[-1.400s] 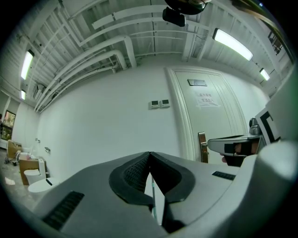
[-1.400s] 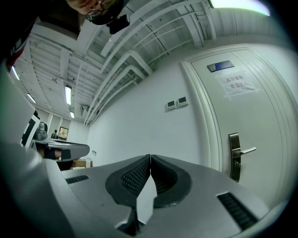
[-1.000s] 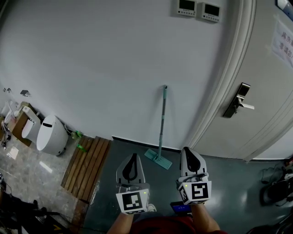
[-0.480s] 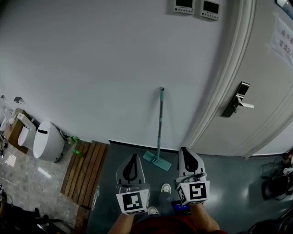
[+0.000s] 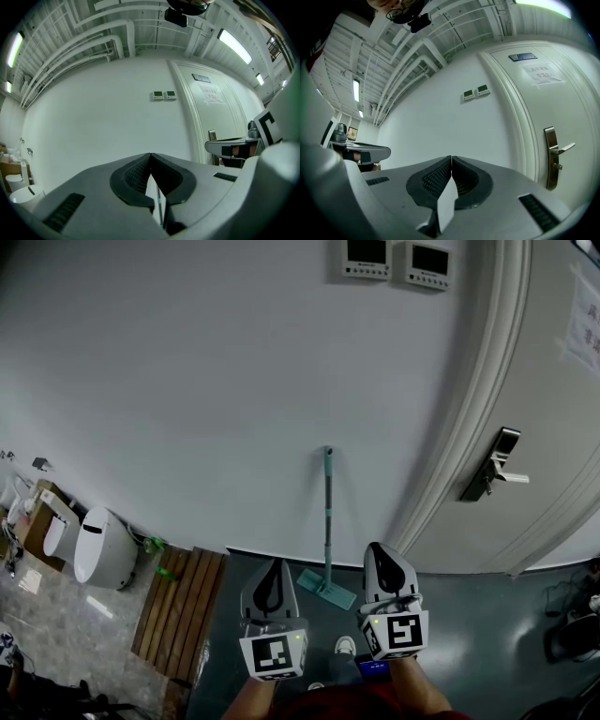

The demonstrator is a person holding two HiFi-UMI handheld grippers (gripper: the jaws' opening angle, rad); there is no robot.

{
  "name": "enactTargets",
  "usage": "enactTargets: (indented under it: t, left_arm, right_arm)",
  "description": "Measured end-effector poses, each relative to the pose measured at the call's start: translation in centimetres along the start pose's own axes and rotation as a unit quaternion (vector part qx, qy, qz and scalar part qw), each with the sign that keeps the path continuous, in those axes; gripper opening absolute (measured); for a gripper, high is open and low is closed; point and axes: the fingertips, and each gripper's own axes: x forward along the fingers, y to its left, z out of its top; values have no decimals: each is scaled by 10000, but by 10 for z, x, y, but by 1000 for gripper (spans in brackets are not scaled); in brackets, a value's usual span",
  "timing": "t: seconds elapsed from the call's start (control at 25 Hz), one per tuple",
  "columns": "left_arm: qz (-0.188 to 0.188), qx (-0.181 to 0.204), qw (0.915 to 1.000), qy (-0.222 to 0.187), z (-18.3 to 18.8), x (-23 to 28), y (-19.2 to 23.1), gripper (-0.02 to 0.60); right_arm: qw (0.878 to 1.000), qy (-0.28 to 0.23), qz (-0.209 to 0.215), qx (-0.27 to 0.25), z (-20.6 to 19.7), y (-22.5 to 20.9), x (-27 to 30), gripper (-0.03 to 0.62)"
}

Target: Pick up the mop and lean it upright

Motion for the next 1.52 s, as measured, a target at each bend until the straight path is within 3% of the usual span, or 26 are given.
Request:
enactTargets:
  t: [0.44,0.8,1.52]
  left_arm:
    - [167,139,9998,-19,10,89,-22,14]
    - [345,263,9990,140,-6,139,-31,14]
    - [142,78,9998,122,-26,184,10,14]
  right_arm:
    - [9995,-117,276,122,9,-60,71,18]
    - [9988,-5,413,267,-8,-98,111,18]
    - [9996,205,192,-28,-24,-81,165,18]
